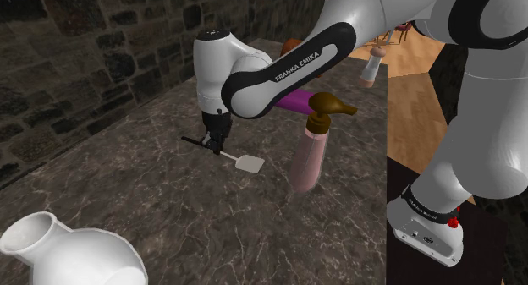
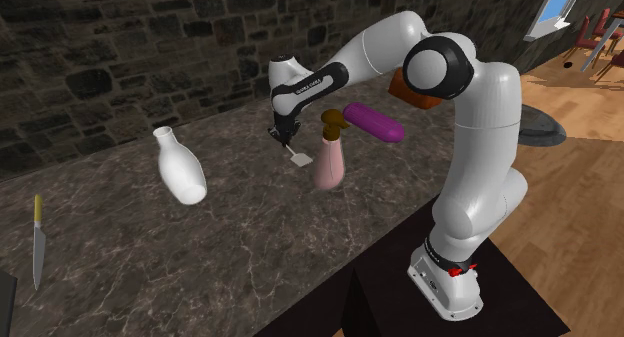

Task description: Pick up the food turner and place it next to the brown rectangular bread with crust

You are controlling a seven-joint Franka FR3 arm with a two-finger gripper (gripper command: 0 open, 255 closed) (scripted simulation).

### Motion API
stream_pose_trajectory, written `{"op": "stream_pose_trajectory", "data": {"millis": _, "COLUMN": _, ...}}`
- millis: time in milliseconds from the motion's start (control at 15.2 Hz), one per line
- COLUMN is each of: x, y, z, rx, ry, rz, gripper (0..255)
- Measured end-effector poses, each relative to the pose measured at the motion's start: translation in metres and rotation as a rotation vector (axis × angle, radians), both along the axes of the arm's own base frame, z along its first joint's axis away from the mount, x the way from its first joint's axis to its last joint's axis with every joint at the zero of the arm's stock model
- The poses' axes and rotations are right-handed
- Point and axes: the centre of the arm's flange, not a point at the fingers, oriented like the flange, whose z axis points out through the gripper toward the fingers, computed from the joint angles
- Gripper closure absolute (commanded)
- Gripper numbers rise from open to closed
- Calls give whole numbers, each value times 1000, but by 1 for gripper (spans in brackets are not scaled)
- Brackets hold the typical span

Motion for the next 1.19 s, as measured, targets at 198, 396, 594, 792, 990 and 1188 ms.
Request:
{"op": "stream_pose_trajectory", "data": {"millis": 198, "x": 0, "y": 0, "z": 0, "rx": 0, "ry": 0, "rz": 0, "gripper": 255}}
{"op": "stream_pose_trajectory", "data": {"millis": 396, "x": 1, "y": 0, "z": 6, "rx": 0, "ry": 0, "rz": 0, "gripper": 255}}
{"op": "stream_pose_trajectory", "data": {"millis": 594, "x": 1, "y": 0, "z": 21, "rx": 0, "ry": 0, "rz": 0, "gripper": 255}}
{"op": "stream_pose_trajectory", "data": {"millis": 792, "x": 1, "y": 0, "z": 37, "rx": 0, "ry": 0, "rz": 0, "gripper": 255}}
{"op": "stream_pose_trajectory", "data": {"millis": 990, "x": 0, "y": 0, "z": 53, "rx": 0, "ry": 0, "rz": 0, "gripper": 255}}
{"op": "stream_pose_trajectory", "data": {"millis": 1188, "x": 0, "y": 0, "z": 69, "rx": 0, "ry": 0, "rz": 0, "gripper": 255}}
